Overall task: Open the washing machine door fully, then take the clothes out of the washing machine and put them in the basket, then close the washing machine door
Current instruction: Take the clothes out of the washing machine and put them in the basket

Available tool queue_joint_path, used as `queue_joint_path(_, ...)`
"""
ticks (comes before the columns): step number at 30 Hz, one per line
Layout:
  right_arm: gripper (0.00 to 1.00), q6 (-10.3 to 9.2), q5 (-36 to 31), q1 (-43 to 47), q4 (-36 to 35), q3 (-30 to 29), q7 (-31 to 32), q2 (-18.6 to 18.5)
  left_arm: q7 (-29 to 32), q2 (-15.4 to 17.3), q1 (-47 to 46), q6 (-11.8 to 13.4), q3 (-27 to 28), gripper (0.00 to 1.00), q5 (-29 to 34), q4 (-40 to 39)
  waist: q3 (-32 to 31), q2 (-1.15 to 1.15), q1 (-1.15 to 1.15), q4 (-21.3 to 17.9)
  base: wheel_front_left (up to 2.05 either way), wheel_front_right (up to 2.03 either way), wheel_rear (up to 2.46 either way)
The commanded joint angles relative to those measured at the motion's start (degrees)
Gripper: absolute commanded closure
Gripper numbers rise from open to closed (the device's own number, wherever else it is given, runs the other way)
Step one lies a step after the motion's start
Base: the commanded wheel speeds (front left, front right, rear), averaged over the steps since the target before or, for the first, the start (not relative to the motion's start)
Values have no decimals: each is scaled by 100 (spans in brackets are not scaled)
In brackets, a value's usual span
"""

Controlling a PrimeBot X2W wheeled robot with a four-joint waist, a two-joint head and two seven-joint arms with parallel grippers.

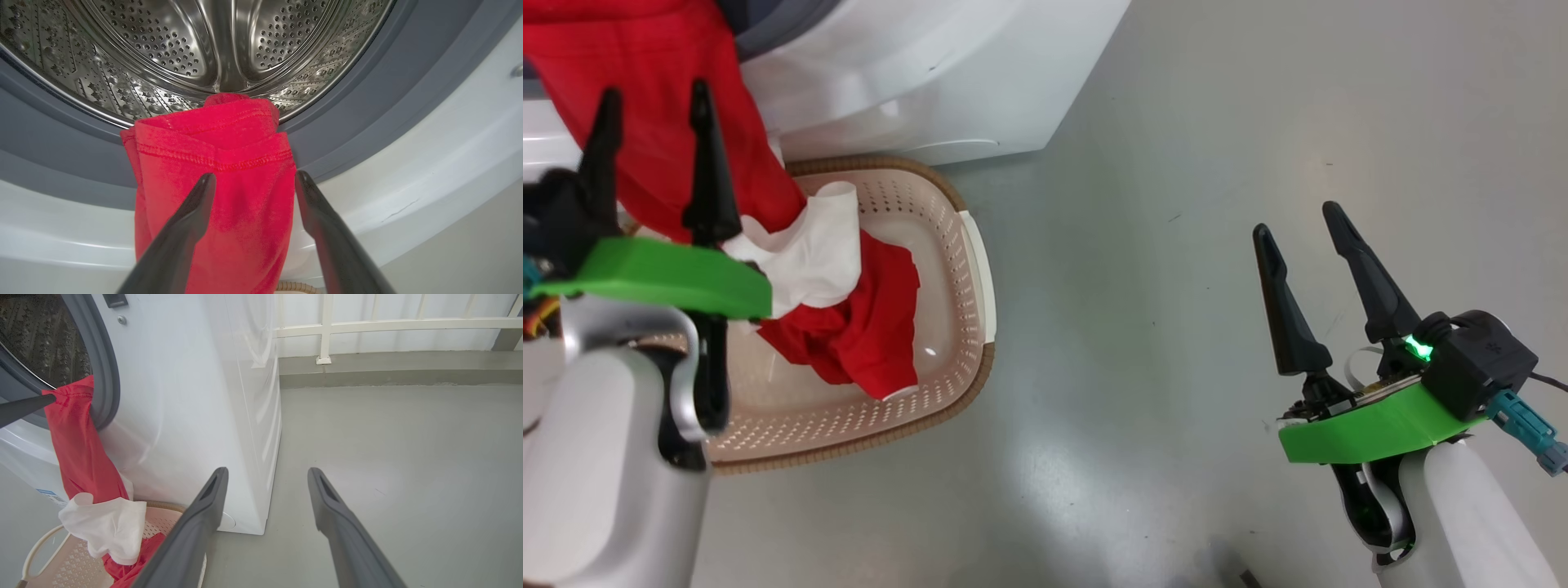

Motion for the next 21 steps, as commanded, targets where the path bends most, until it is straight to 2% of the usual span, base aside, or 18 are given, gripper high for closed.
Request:
queue_joint_path(1,0,35,54,63,-101,102,-37,-5,-59,172,-172,-61,208,0,-44,31,7,0,0,-16,0,0,0)
queue_joint_path(14,0,35,181,-13,-52,135,-37,-5,-121,249,-1206,-289,85,0,-68,1370,106,0,0,-90,0,0,0)
queue_joint_path(21,0,35,313,-74,-19,172,-37,-5,60,318,-1620,-271,-33,0,16,2105,148,0,0,-182,0,0,0)
